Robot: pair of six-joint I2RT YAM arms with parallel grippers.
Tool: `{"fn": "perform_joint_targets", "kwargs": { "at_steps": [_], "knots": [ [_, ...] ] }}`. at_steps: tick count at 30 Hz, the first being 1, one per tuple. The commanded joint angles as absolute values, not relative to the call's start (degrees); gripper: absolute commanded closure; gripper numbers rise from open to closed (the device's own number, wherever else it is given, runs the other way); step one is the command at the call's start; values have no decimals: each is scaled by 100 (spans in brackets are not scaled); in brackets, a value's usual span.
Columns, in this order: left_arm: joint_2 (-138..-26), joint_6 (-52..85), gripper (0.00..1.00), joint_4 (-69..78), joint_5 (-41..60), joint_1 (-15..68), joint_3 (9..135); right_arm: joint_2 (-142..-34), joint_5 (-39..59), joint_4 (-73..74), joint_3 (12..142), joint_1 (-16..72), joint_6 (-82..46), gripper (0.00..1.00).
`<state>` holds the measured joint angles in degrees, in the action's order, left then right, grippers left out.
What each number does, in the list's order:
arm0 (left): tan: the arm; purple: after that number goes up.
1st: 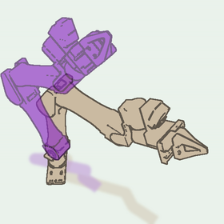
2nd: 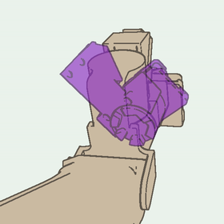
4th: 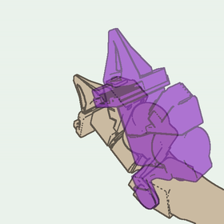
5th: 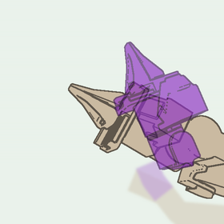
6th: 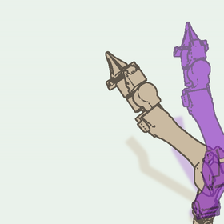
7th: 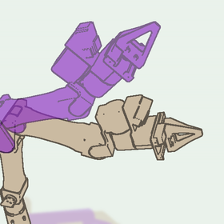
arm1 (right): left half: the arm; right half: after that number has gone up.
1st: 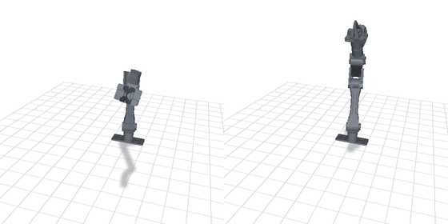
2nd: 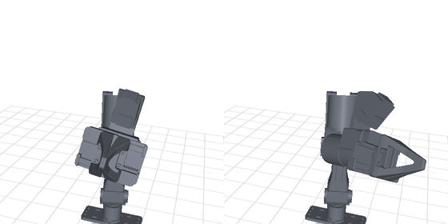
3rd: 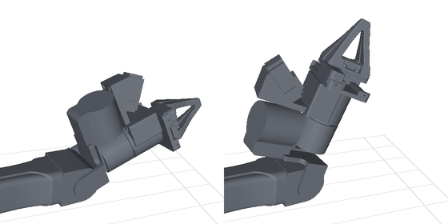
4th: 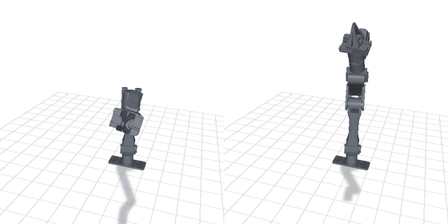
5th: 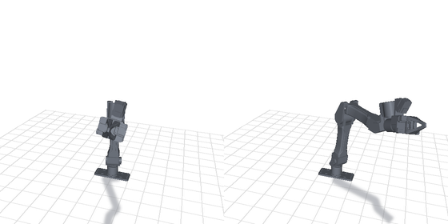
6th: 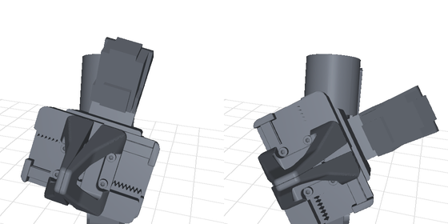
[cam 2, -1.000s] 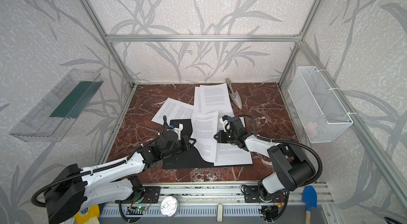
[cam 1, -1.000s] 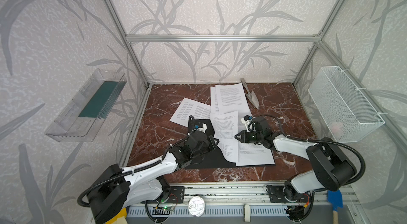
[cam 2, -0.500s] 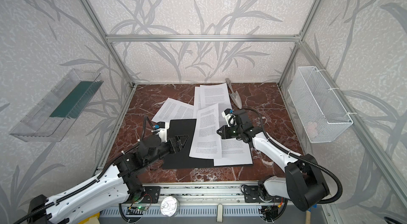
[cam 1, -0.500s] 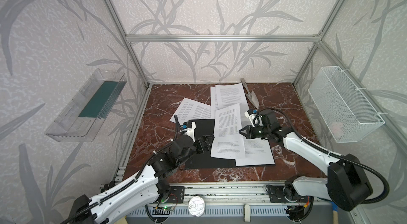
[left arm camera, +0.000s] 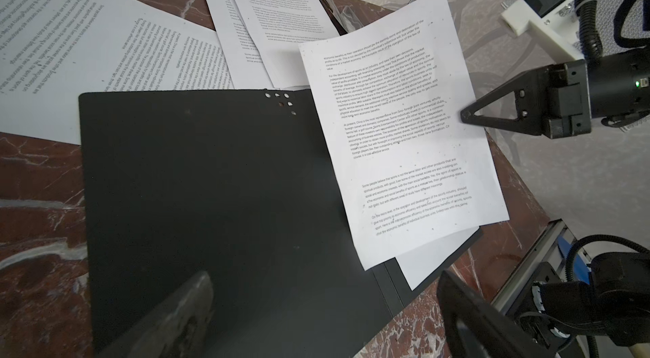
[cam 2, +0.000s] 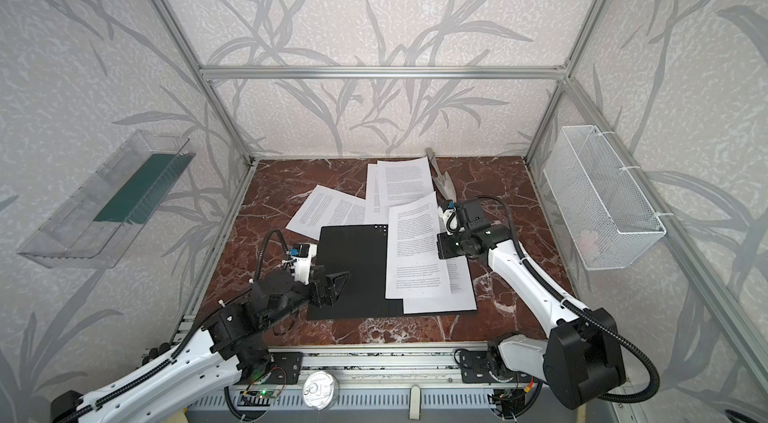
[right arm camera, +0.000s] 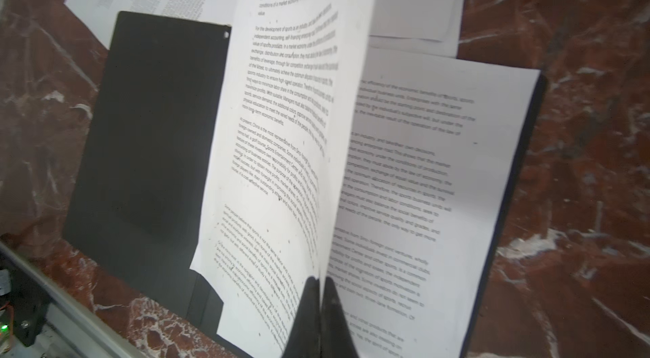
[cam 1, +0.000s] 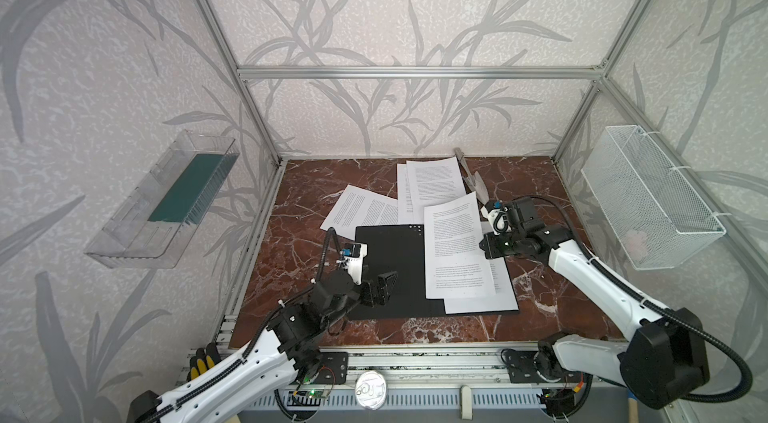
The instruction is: Put the files into the folder
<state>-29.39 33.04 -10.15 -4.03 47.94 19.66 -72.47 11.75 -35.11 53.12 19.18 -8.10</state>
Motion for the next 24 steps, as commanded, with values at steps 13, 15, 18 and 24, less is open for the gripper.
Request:
{"fn": "perform_joint_targets", "kwargs": {
  "at_steps": [13,15,18,24],
  "knots": [
    [-2263,3088,1,-958,-550,4800,1823,-8365,-565,-4667,6165,2013,-435,100],
    [-2284,3085,1,-943,-545,4799,1817,-8376,-454,-4619,6119,2020,-432,100],
    [-2328,3079,1,-914,-545,4800,1818,-8328,-400,-4552,6043,2080,-425,100],
    [-2399,3072,1,-890,-532,4802,1813,-8312,-256,-4469,5994,2166,-382,100]
  ]
}}
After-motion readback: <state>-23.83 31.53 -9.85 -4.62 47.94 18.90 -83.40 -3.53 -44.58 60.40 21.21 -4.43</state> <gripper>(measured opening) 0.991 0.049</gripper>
